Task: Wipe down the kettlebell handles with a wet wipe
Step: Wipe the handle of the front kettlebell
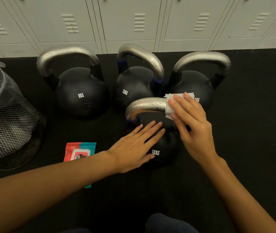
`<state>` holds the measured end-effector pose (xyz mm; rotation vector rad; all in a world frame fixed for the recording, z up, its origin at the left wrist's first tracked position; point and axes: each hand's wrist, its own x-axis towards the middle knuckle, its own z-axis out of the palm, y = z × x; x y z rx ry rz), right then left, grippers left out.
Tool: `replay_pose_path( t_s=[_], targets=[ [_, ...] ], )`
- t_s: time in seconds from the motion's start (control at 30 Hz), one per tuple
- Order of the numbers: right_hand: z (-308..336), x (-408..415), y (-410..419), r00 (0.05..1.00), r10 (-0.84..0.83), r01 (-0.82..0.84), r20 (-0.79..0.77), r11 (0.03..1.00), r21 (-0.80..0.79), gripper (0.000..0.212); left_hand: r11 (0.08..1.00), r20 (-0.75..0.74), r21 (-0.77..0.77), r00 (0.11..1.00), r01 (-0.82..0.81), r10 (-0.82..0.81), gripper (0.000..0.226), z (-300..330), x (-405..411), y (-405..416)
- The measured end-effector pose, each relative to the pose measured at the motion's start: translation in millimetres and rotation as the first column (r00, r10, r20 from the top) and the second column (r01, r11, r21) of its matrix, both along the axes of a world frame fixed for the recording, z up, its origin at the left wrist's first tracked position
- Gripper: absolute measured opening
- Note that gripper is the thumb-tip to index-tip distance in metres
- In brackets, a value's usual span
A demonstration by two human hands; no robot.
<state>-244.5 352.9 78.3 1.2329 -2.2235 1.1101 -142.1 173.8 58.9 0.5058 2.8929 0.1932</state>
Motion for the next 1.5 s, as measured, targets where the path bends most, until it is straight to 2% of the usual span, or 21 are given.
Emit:
replay_pose_path(
  t_s=[0.1, 0.2, 0.43, 0.6, 0.77, 0.83, 0.9, 0.97, 1.13, 1.23, 1.37, 1.5],
  targets=[
    [-11, -1, 8, 0.998, -0.025, 0.024, -0.055, 1.0, -0.02, 0.042, 1.0, -0.014, 0.02, 1.0, 0.003, -0.003, 0.079, 0, 0, 0],
    [-18, -2, 17, 0.998, -0.061, 0.059, -0.031, 0.996, -0.066, 0.041, 0.999, -0.012, 0.037, 1.0, 0.006, -0.006, 0.079, 3, 0, 0],
    [-11, 6, 16, 0.957, -0.061, 0.12, 0.284, 0.973, -0.197, 0.042, 1.0, -0.017, 0.021, 1.0, 0.015, -0.014, 0.078, 7, -1, -2],
    [16, -1, -3, 0.979, -0.082, 0.099, 0.188, 0.991, -0.086, 0.03, 0.999, -0.004, 0.031, 1.0, 0.01, -0.01, 0.079, 9, -1, -2],
    [12, 3, -6, 0.99, -0.082, 0.087, 0.114, 0.995, -0.04, 0.031, 0.999, -0.001, 0.033, 1.0, 0.007, -0.007, 0.078, 10, -1, -2],
    [6, 2, 1, 0.978, -0.055, 0.078, 0.2, 0.991, -0.107, 0.031, 0.999, -0.017, 0.036, 1.0, 0.011, -0.011, 0.079, 10, 0, -2],
    [2, -1, 7, 0.933, -0.053, 0.123, 0.355, 0.976, -0.18, 0.032, 0.999, -0.037, 0.041, 0.999, 0.016, -0.014, 0.078, 8, 1, -1],
    [3, -4, 10, 0.882, -0.052, 0.157, 0.468, 0.969, -0.189, 0.034, 0.999, -0.053, 0.039, 0.998, 0.017, -0.015, 0.078, 8, 2, -1],
    [22, -12, 3, 0.834, -0.116, 0.177, 0.539, 0.982, -0.063, 0.036, 0.999, -0.026, 0.049, 1.0, 0.011, -0.01, 0.078, 11, 0, -2],
    [47, -17, -10, 0.793, -0.161, 0.116, 0.588, 0.987, 0.114, 0.045, 0.999, -0.008, 0.051, 1.0, 0.008, -0.008, 0.078, 11, 0, -3],
    [74, -27, -32, 0.819, -0.261, 0.011, 0.511, 0.898, 0.441, 0.041, 0.999, 0.009, 0.047, 1.0, 0.004, -0.004, 0.078, 12, -2, -3],
    [83, -31, -48, 0.844, -0.263, -0.065, 0.468, 0.816, 0.574, 0.041, 0.998, 0.014, 0.057, 1.0, -0.001, 0.0, 0.077, 14, -3, -2]
  ],
)
